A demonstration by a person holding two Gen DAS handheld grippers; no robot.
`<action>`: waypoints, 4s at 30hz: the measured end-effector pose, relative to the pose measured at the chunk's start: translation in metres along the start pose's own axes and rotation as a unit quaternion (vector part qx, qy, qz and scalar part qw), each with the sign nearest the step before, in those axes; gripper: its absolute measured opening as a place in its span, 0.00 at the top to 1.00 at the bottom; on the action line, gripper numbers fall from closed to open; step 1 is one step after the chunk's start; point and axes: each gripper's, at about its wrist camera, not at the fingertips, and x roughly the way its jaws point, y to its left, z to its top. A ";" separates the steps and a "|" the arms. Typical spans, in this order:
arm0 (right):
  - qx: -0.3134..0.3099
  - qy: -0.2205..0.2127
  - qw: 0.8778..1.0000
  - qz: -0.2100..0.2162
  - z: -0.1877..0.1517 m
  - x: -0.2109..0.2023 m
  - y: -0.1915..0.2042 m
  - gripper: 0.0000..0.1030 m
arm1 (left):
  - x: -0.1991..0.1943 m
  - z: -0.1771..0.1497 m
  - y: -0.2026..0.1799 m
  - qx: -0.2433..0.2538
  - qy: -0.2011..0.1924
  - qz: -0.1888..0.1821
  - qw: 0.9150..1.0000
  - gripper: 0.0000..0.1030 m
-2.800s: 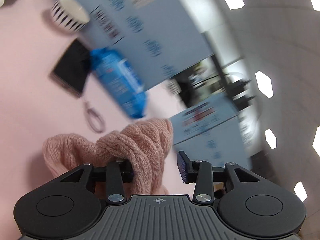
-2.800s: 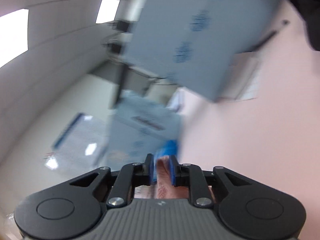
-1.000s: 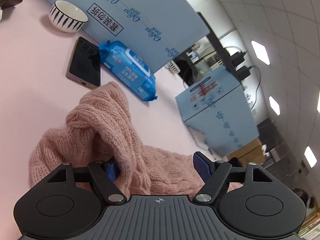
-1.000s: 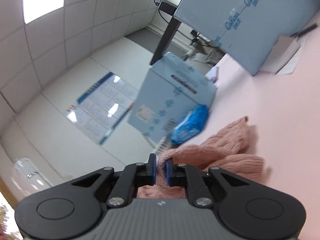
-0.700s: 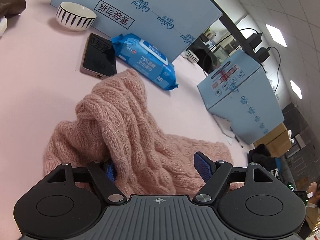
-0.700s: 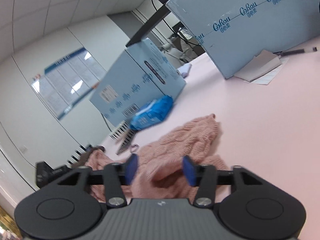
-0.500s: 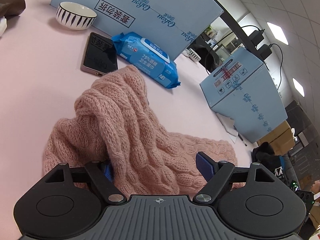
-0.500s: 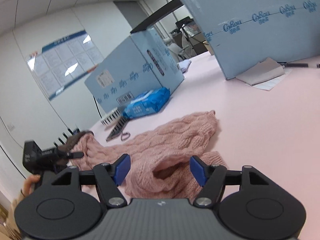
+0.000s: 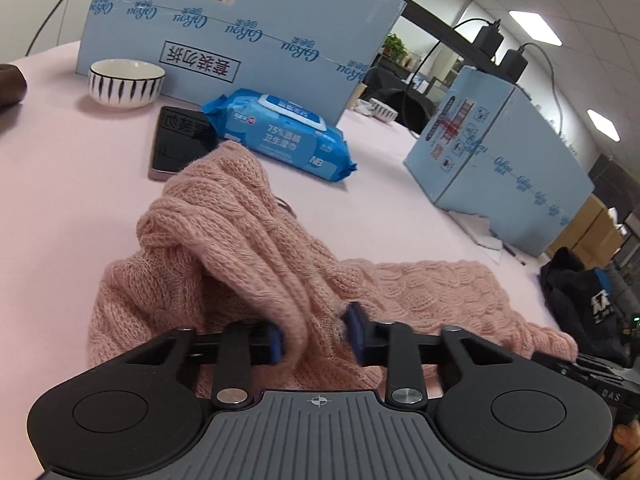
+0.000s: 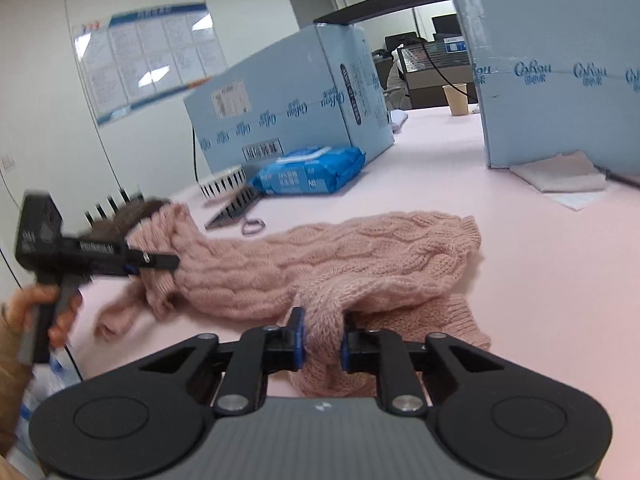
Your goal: Fold clothes
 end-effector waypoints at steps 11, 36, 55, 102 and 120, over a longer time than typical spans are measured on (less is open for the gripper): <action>0.213 -0.093 0.955 0.187 -0.002 -0.031 -0.059 0.88 | -0.019 -0.002 0.015 -0.112 -0.073 -0.167 0.977 0.86; 0.131 -0.289 0.917 0.242 0.080 -0.210 -0.032 0.88 | -0.120 0.055 -0.075 -0.024 -0.212 -0.279 0.936 0.85; 0.314 -0.115 0.942 0.005 0.136 0.035 -0.237 0.69 | 0.103 0.112 0.022 -0.170 -0.023 -0.062 0.983 0.69; 0.152 0.131 0.959 0.199 0.065 0.086 0.011 0.22 | -0.020 0.082 0.087 -0.206 -0.014 0.032 0.978 0.24; -0.170 0.186 0.967 0.038 -0.001 0.109 0.152 0.40 | 0.002 0.021 0.017 -0.018 -0.002 0.083 0.996 0.20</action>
